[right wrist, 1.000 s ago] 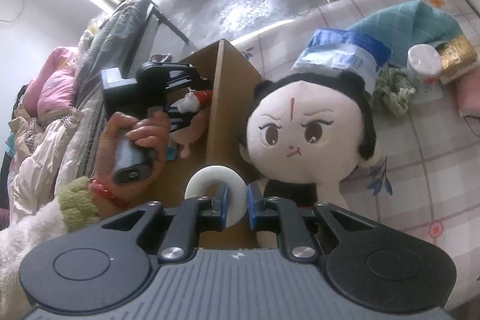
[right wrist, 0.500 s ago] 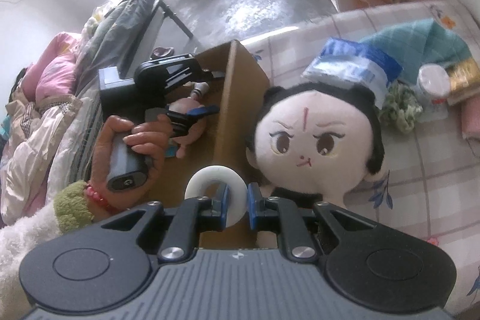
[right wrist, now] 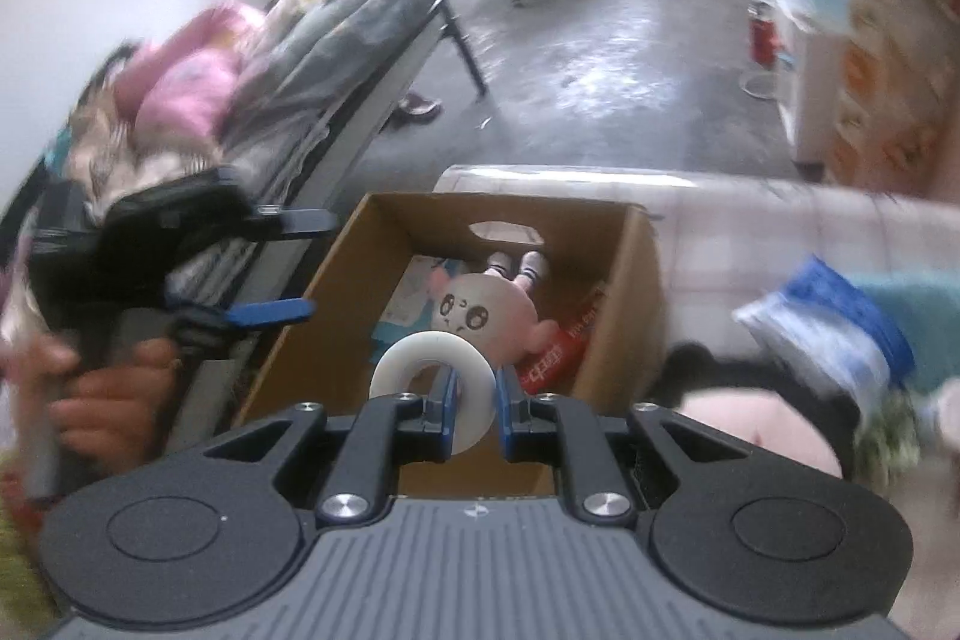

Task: Organize soft objects
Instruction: 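Lower the toothpaste into the box and open the left tool while the right tool grasps the white tape roll, then carry the white tape roll into the cardboard box and open the right tool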

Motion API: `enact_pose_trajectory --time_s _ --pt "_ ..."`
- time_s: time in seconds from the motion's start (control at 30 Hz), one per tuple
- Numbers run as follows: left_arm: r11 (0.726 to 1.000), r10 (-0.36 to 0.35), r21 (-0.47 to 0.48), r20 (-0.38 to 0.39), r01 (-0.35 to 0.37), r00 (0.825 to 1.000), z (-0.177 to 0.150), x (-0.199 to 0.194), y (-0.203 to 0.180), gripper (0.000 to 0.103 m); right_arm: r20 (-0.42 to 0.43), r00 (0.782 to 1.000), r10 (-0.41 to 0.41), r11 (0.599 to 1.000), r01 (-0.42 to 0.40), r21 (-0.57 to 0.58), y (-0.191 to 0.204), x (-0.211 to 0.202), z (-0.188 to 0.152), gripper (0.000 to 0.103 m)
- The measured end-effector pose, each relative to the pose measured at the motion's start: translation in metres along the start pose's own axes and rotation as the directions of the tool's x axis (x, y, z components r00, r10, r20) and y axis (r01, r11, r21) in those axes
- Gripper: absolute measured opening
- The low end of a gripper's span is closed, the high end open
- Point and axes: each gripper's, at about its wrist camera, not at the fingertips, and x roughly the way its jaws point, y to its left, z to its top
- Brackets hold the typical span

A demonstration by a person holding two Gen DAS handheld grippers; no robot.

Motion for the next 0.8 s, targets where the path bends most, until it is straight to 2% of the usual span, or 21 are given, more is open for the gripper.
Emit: enact_pose_trajectory --time_s 0.17,0.23,0.3,0.4,0.5,0.63,0.7,0.8 --pt "0.998 0.061 0.016 0.055 -0.062 0.997 -0.001 -0.039 0.012 0.086 -0.11 0.993 -0.043 0.986 0.024 -0.164 0.02 0.046 0.021 0.015" --pt "0.997 0.074 0.012 0.071 -0.075 0.995 -0.001 -0.049 0.02 0.086 -0.164 0.983 -0.079 0.964 0.033 -0.265 0.03 0.069 0.027 0.015" --pt "0.995 0.099 0.012 0.078 -0.1 0.992 -0.001 -0.055 0.026 0.086 -0.217 0.967 -0.132 0.925 0.042 -0.378 0.038 0.092 0.032 0.015" --pt "0.994 0.11 -0.005 0.079 -0.11 0.991 -0.002 -0.059 0.037 0.086 -0.288 0.931 -0.223 0.841 0.034 -0.54 0.047 0.125 0.03 0.015" --pt "0.994 0.108 -0.024 0.079 -0.106 0.991 -0.002 -0.06 0.045 0.086 -0.363 0.875 -0.319 0.738 -0.011 -0.675 0.056 0.156 0.02 0.015" --pt "0.995 0.102 -0.024 0.105 -0.1 0.989 -0.003 -0.062 0.049 0.086 -0.408 0.815 -0.412 0.626 -0.072 -0.776 0.061 0.186 0.002 0.015" --pt "0.996 0.09 -0.035 0.109 -0.086 0.99 -0.003 -0.063 0.053 0.086 -0.413 0.793 -0.448 0.592 -0.083 -0.802 0.062 0.199 -0.004 0.015" --pt "0.996 0.082 -0.047 0.107 -0.077 0.991 -0.005 -0.062 0.057 0.086 -0.394 0.779 -0.488 0.572 -0.056 -0.819 0.059 0.21 -0.007 0.017"
